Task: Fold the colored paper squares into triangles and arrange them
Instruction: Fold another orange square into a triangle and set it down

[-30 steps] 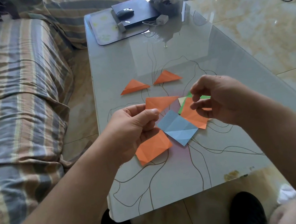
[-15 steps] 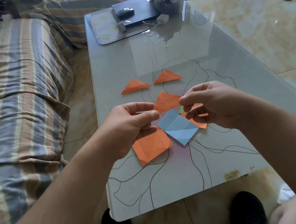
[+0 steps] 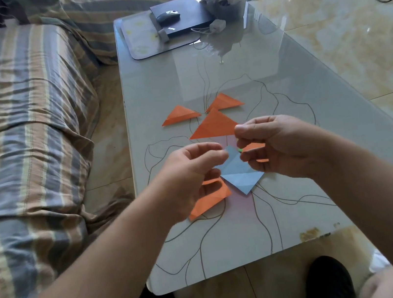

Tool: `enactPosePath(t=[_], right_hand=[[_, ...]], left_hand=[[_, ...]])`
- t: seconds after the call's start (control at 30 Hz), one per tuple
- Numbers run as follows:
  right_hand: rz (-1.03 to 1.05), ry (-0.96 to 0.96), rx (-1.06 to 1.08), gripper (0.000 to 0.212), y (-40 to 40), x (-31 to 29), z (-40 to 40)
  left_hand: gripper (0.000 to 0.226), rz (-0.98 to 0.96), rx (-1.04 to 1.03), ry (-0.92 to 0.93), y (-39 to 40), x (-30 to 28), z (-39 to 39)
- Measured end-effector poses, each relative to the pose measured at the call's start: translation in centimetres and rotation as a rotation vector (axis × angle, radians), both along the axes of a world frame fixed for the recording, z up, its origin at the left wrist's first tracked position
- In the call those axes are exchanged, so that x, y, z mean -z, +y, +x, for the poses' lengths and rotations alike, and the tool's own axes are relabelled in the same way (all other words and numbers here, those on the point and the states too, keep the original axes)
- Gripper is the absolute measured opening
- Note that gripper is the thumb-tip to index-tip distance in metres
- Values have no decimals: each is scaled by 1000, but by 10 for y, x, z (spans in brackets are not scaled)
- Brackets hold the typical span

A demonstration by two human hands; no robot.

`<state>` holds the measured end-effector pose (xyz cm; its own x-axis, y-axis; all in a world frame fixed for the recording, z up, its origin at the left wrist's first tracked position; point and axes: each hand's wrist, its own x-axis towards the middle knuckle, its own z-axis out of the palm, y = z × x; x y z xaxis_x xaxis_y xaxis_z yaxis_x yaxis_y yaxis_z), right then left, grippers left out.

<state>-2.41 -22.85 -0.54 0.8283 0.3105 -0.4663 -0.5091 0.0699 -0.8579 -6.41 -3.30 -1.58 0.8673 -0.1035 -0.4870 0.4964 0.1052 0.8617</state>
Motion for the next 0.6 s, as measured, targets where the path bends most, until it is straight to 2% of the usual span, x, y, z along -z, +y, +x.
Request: enactPosePath(t=[0.1, 0.23, 0.33, 0.43, 0.6], right_hand=[[15, 8, -49, 11, 10, 7, -6], [-26, -16, -40, 14, 15, 12, -6], [-63, -53, -43, 13, 15, 12, -6], [-97, -78, -13, 14, 17, 11, -6], [-110, -83, 72, 16, 19, 10, -5]], left_hand=[[7, -105, -108, 2, -16, 8, -4], [12, -115, -262, 14, -20, 11, -2], [25, -175, -266, 60, -21, 9, -4], [11, -206, -273, 100, -21, 8, -5], [14, -182, -299, 93, -14, 4, 1]])
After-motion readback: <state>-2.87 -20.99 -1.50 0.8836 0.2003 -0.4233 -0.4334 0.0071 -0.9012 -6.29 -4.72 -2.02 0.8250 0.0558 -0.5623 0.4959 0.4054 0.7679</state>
